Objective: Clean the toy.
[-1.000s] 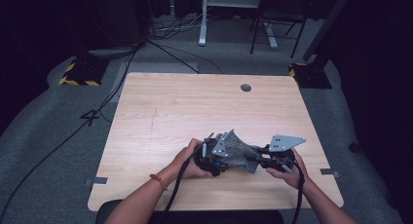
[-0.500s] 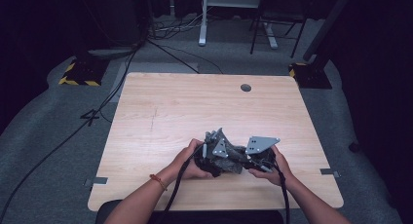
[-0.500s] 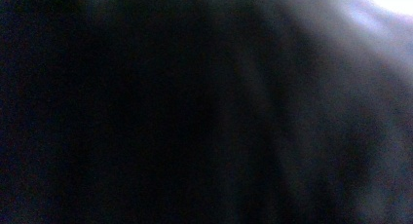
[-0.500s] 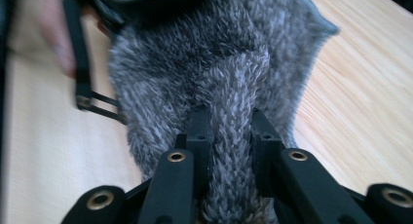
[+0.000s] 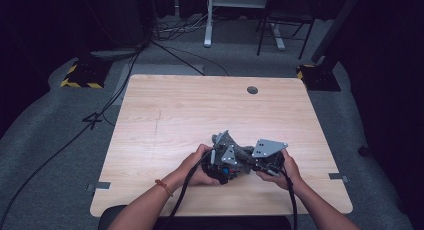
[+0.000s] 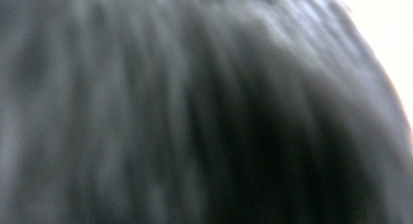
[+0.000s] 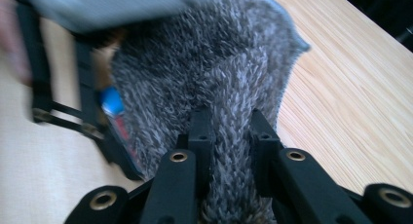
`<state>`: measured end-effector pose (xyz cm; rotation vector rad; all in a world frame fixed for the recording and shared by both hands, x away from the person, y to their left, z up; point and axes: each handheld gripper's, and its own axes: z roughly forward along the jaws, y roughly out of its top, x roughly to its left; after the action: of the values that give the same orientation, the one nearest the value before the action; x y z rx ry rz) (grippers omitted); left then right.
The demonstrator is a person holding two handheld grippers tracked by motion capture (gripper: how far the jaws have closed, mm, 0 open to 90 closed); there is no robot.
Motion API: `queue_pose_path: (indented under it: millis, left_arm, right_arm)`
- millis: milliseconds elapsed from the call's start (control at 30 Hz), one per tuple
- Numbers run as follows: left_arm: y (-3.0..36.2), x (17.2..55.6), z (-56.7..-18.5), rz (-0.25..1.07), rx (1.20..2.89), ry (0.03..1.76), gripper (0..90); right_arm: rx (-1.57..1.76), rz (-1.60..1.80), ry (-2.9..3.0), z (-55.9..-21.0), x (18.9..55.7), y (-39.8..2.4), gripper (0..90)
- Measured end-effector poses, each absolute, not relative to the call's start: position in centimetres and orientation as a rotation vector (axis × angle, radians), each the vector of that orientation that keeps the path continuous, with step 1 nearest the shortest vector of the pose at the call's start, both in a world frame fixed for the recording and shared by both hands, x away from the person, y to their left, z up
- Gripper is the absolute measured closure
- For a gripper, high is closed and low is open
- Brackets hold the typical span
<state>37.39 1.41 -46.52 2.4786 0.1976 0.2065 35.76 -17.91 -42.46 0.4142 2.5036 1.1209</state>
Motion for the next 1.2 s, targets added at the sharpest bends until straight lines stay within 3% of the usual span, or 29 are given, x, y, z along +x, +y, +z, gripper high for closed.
queue_pose_path:
  millis: [333,800,1200]
  left_arm:
    - [0.2,37.9,-46.4,0.211,2.458,0.214,33.6]
    - [1.8,38.6,-45.9,0.184,2.391,0.239,33.6]
    - [0.9,37.5,-45.8,0.192,2.437,0.186,33.7]
  right_arm:
    - [0.374,1.233,2.545,-42.2,35.0,-17.1,76.8]
    - [0.316,1.292,2.572,-42.1,34.5,-17.9,77.2]
    - [0.33,1.167,2.487,-42.1,35.2,-17.8,77.0]
